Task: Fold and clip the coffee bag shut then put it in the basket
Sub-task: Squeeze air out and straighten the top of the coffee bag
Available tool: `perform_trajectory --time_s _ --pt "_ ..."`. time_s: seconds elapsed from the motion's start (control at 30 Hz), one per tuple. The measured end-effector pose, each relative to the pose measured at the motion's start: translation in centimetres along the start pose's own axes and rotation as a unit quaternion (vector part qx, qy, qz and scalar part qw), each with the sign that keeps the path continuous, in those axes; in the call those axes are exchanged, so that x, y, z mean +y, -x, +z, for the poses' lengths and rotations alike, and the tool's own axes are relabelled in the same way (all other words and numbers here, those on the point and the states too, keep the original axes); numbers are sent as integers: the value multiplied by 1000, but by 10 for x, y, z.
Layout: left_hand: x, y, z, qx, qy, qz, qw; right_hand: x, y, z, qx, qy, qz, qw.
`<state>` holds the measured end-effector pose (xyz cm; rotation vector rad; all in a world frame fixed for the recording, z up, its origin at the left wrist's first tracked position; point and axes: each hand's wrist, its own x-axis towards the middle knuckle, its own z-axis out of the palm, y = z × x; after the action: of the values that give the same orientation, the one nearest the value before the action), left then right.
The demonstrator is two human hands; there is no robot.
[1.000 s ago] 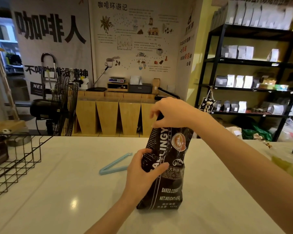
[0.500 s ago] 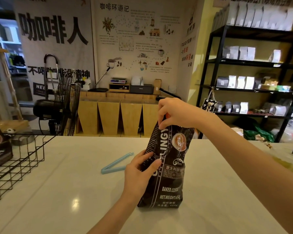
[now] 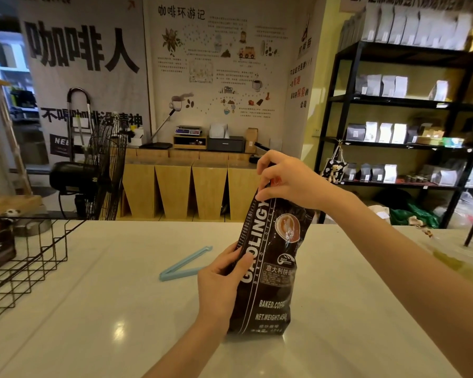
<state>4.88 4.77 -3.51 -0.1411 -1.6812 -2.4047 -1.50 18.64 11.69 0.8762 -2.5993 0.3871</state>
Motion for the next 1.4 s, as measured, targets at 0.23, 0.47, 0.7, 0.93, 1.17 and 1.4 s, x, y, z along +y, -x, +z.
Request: perform_trajectory --time_s 0.23,0.47,0.7,0.93,1.17,1.4 --pt "-4 -3 -6 -7 22 -21 999 -2 -2 5 14 6 -26 1000" --pt "14 -28 -20 -89 -65 -28 994 -3 -9 10 0 15 -36 999" --pt "17 -33 -2 -57 -18 -10 998 -7 -11 14 24 23 -53 998" --pt "13 -29 1 -24 26 -36 999 -2 -14 41 198 199 -134 950" --pt "10 -23 3 -8 37 -42 998 0 -27 47 206 236 -204 928" --pt "14 -36 -5 -25 14 -35 999 4 -1 36 341 186 -89 917"
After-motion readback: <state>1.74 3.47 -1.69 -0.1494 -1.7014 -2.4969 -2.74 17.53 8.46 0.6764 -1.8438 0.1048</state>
